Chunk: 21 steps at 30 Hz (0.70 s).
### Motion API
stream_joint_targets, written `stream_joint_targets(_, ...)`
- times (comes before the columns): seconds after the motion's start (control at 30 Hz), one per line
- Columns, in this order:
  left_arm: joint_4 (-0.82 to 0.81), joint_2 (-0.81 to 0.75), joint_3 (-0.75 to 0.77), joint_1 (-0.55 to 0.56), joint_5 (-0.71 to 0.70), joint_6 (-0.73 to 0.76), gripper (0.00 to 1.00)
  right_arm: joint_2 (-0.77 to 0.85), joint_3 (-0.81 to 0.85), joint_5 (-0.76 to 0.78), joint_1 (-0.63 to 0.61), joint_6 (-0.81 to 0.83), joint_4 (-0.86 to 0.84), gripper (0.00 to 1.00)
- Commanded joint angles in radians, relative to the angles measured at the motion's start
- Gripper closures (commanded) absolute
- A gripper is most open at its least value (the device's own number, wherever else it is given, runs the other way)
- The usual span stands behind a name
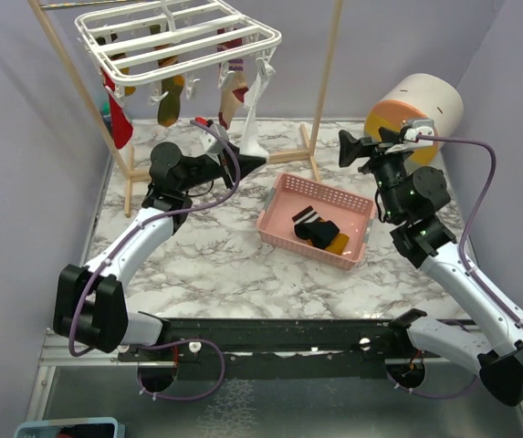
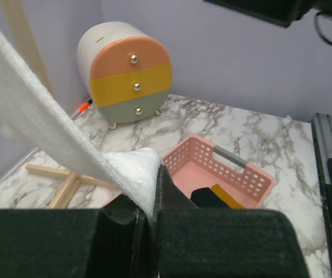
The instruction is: Remove the socks clipped to the hanger
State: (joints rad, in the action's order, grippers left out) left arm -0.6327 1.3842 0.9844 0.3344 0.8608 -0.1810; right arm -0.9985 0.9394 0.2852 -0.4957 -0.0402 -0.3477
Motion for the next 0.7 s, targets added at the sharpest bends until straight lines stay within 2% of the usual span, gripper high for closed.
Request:
stream_joint_targets(0.0, 0.083, -0.092, -0.03, 0.022, 0.096, -0.033, 1.0, -0.016, 0.026, -0.059, 0.003, -0.049, 0.031, 0.02)
stream_joint_targets(0.2, 0.201, -0.18, -0.052, 0.105, 0.097, -0.004, 1.0, -0.029, 0.039, -0.089, 0.004, -0.07, 0.038, 0.02)
stream_joint_targets(0.43, 0.523, -0.29, -0.094, 0.118, -0.011, 0.212, 1.0, -0.092, 0.074, -0.17, 0.003, -0.079, 0.023, 0.02)
stream_joint_targets(0.67, 0.539, -0.326, -0.182, 0.117, -0.103, 0.263, 1.0, -0.274, 0.276, -0.582, 0.003, -0.084, 0.005, 0.04)
